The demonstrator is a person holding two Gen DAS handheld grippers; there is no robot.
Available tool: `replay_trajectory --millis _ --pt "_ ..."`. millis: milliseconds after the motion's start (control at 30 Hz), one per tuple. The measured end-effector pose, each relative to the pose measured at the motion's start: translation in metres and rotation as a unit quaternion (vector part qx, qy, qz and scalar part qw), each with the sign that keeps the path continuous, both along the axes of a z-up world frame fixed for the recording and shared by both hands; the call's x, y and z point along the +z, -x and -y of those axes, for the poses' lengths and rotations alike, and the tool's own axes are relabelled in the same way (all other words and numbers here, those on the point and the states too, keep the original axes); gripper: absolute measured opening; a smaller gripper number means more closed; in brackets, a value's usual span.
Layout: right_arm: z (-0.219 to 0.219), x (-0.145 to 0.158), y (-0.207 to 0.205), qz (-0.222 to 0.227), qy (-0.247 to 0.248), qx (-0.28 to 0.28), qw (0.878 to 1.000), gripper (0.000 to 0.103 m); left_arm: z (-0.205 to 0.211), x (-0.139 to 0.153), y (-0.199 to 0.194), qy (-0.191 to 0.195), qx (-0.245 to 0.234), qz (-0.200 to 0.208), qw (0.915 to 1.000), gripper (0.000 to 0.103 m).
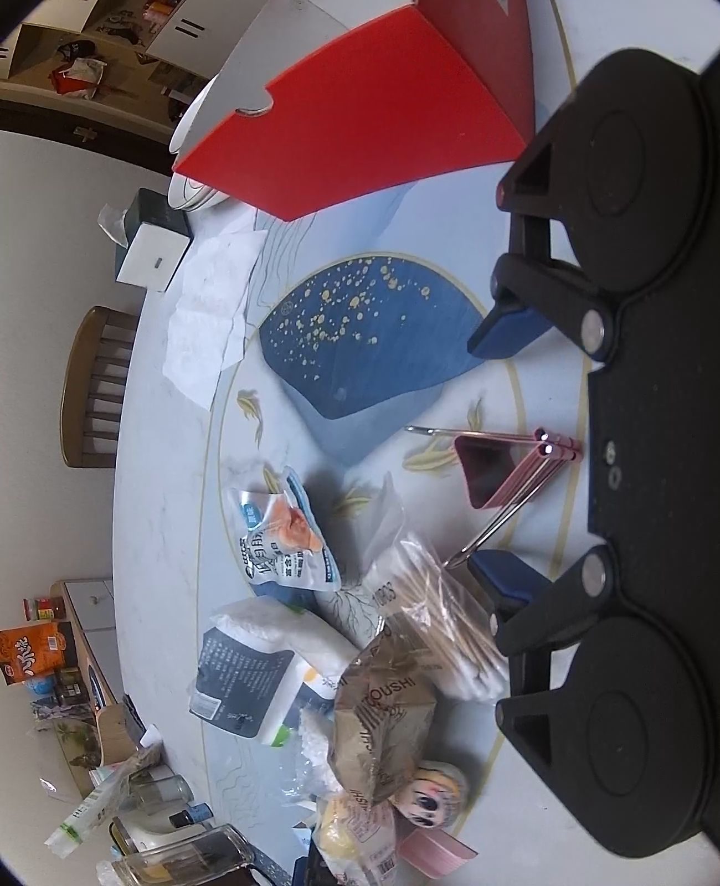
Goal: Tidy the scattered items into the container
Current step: 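Grasp the blue-white oil box with the left tool while the right tool grasps the pink binder clip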
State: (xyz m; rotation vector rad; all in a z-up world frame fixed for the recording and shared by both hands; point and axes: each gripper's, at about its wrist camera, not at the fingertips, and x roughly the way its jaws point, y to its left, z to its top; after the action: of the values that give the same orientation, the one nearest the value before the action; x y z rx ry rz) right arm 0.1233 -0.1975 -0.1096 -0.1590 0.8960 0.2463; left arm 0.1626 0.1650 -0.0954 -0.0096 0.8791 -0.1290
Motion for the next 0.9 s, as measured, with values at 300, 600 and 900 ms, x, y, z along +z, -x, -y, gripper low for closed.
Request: replay_trajectory --millis 300,600,900 --pt "-0.009 -0.002 -0.003 -0.002 0.005 0.002 1.0 0.065 0.003 -0.007 -0.001 -0.018 -0.047 -0.006 0.9987 0.071" --pt "-0.014 -0.004 -0.002 -0.004 0.004 -0.009 1.0 0.049 -0.004 -0.012 -0.001 -0.001 -0.042 -0.009 0.9991 0.04" --pt "-0.001 0.004 0.005 0.001 -0.006 -0.057 0.998 0.044 -0.003 -0.007 0.005 0.009 -0.055 -0.001 0.9984 0.029"
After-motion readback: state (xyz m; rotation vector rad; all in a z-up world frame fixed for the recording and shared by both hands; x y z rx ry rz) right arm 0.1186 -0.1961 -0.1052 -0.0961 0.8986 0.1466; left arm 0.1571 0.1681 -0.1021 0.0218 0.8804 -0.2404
